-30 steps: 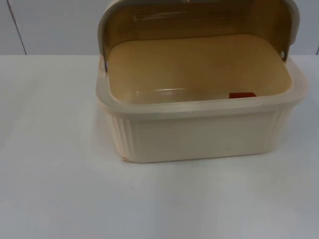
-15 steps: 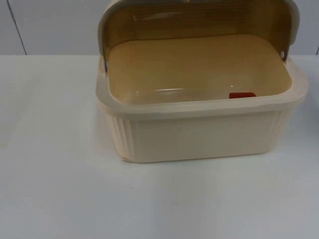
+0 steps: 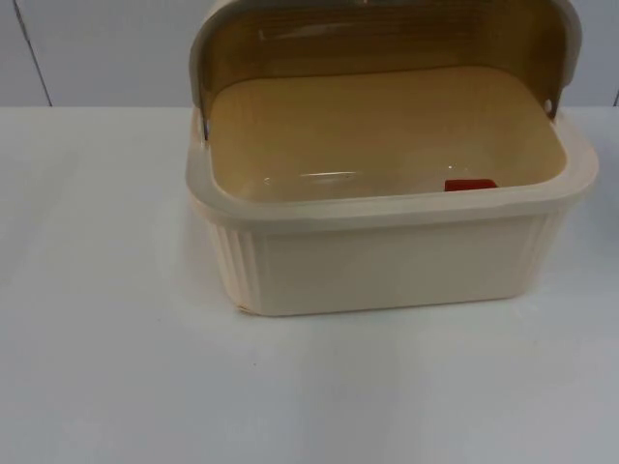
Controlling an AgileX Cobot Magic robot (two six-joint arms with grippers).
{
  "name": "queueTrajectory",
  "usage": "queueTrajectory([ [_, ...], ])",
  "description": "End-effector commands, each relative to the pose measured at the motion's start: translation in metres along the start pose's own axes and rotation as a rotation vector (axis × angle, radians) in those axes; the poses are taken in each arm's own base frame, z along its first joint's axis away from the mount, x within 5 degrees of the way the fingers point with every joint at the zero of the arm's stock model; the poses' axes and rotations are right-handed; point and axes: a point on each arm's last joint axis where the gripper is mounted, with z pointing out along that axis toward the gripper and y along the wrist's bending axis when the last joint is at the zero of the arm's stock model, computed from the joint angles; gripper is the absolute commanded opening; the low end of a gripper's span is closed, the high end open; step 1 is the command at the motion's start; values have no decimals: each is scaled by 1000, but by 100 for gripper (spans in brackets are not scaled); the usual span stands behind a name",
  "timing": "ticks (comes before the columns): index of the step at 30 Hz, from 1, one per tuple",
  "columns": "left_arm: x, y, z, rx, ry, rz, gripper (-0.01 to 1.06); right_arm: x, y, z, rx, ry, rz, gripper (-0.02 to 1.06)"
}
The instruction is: Open the box lid with the left hand, place the block into the box with the right hand, then close the box lid with the left hand.
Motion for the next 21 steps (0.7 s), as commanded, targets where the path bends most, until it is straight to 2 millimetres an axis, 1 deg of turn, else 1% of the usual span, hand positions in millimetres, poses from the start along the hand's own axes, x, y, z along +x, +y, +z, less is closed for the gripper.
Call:
queueTrajectory([
  [1,-1,-1,-2,5,-10,1,105,-1,-1,-1,6,-21,3,104],
  [11,-2,-2,-2,8,-15,-5,105,-3,-2,-1,8,-40,3,104],
  [16,-5,-2,-2,7,-52,0,105,-3,-2,-1,9,-48,3,104],
  [21,-13,-2,-3,10,-137,0,105,-3,-2,-1,9,-48,3,104],
])
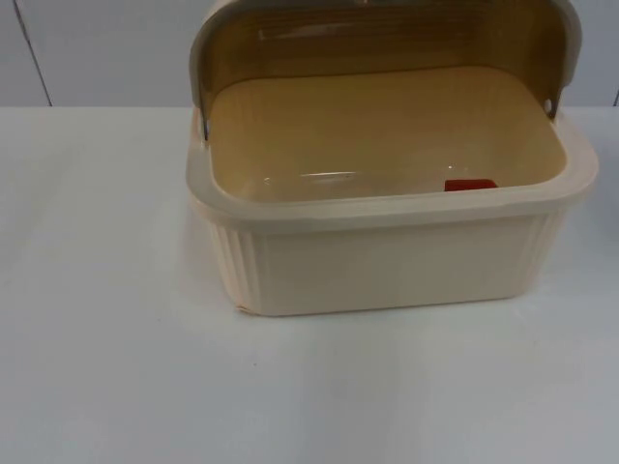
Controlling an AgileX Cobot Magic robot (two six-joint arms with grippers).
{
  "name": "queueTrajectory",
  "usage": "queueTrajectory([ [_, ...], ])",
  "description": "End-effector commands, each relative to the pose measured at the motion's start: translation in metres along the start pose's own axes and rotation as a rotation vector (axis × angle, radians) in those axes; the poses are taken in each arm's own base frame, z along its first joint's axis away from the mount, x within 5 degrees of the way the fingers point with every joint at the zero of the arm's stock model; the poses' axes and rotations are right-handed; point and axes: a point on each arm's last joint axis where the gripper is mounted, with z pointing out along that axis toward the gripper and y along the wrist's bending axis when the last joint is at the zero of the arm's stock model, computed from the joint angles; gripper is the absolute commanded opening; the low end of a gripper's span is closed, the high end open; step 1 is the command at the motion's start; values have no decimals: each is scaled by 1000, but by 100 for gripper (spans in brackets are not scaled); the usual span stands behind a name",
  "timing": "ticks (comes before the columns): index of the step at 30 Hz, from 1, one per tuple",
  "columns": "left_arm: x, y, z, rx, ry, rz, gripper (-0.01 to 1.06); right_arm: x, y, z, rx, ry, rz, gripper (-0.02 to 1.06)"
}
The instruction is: Open the box lid with the left hand, place the block into the box with the right hand, then close the box lid with the left hand.
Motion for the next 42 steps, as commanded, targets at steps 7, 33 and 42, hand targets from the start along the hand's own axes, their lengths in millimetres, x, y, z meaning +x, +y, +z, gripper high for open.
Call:
queueTrajectory([
  [7,-22,-2,-3,7,-221,13,105,0,-1,-1,3,-16,4,104],
  [33,-43,-134,132,280,-61,768,105,-4,0,-12,1,-50,7,104],
  [42,-25,-185,133,361,-173,1181,102,-4,0,-12,4,-48,1,104],
])
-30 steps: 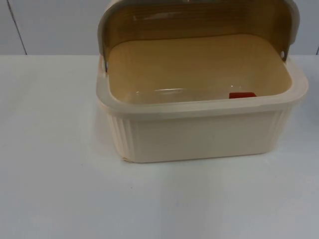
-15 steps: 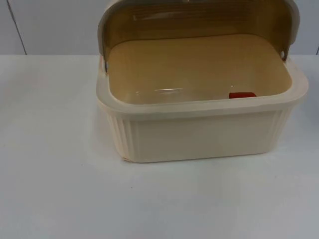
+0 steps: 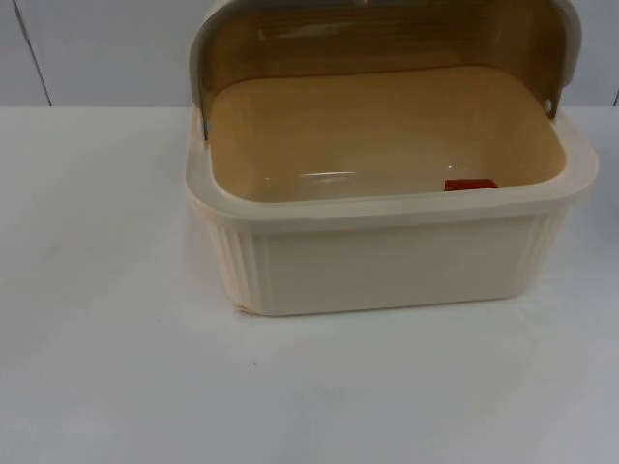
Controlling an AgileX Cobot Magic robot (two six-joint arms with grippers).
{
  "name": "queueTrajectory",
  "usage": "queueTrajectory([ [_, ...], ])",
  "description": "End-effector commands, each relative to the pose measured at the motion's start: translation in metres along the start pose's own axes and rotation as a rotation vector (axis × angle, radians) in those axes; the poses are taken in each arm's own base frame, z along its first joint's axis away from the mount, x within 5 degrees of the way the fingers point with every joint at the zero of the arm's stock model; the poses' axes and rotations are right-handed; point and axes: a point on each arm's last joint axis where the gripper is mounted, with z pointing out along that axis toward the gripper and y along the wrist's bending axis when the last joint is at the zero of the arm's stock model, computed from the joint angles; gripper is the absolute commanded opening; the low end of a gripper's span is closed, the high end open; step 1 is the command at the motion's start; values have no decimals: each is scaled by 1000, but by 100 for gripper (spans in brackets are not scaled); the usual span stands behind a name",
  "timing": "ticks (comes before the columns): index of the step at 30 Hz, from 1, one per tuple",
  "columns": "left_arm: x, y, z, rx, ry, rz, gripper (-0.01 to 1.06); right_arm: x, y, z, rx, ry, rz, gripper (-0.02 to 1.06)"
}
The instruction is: Open the box lid with the left hand, place the block into the box with the right hand, then close the box lid with the left hand.
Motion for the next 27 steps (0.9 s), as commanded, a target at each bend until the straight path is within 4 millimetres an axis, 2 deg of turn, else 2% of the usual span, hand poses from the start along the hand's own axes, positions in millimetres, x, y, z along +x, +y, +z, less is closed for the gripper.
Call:
queueTrajectory([
  [1,-8,-3,3,-7,-27,38,96,0,-1,-3,6,-10,-5,104],
  [2,-8,-5,6,-4,-30,40,90,0,-1,-3,6,-10,-5,104],
  [4,-7,-8,11,-5,-34,41,72,0,-1,-3,6,-10,-5,104],
  [5,-7,-8,11,-5,-34,41,72,0,-1,-3,6,-10,-5,104],
  [6,-7,-8,12,-6,-36,41,66,0,-1,-3,6,-10,-5,104],
  [7,-7,-8,12,-6,-37,41,50,0,-1,-3,6,-10,-5,104],
  [10,-9,-7,12,-21,-55,32,15,0,-1,-3,6,-10,-5,104],
  [11,-9,-7,12,-21,-55,32,15,0,-1,-3,6,-10,-5,104],
  [12,-10,-6,12,-27,-63,21,4,0,-1,-3,6,-10,-5,104],
  [13,-10,-6,12,-29,-66,16,0,0,-1,-3,6,-10,-5,104],
  [21,-14,-2,12,-65,-116,-35,0,0,-1,-3,6,-10,-5,104],
  [24,-14,-5,15,-28,-119,-141,0,0,-1,-3,6,-10,-5,104],
  [27,-12,-14,22,77,-73,-110,0,0,-1,-3,6,-10,-5,104],
])
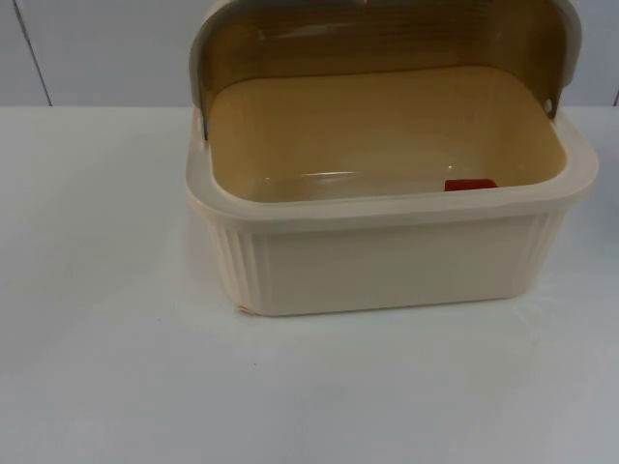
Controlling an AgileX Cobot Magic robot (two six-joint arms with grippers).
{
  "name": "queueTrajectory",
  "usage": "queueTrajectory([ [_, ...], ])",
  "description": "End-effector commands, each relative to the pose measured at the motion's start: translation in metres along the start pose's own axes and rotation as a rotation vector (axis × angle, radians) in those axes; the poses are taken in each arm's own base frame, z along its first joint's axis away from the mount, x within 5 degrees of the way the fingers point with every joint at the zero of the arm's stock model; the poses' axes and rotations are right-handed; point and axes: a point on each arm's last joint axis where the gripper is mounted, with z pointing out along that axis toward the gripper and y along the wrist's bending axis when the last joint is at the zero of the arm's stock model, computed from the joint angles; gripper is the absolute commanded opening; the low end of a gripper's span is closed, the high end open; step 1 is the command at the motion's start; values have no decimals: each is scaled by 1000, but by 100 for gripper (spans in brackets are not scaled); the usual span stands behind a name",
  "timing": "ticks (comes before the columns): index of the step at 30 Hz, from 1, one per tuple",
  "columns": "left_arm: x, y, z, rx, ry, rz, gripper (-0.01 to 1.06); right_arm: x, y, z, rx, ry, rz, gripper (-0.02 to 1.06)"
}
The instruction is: Open the box lid with the left hand, place the block into the box with the right hand, then close the box lid with the left hand.
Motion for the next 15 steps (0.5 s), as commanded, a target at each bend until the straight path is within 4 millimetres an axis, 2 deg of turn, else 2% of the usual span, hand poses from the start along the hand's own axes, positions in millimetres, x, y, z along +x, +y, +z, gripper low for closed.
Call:
queueTrajectory([
  [1,1,-10,7,113,23,19,0,0,-1,-3,6,-10,-5,104],
  [3,-2,-16,13,208,4,-11,0,0,-1,-3,6,-10,-3,104],
  [6,-5,-12,18,232,-17,-84,0,0,-1,-3,6,-8,0,104],
  [11,-5,-14,30,268,-8,-84,0,0,-1,-3,5,-3,0,104],
  [15,7,-21,42,293,31,-68,0,0,-1,-3,5,-3,0,104],
])
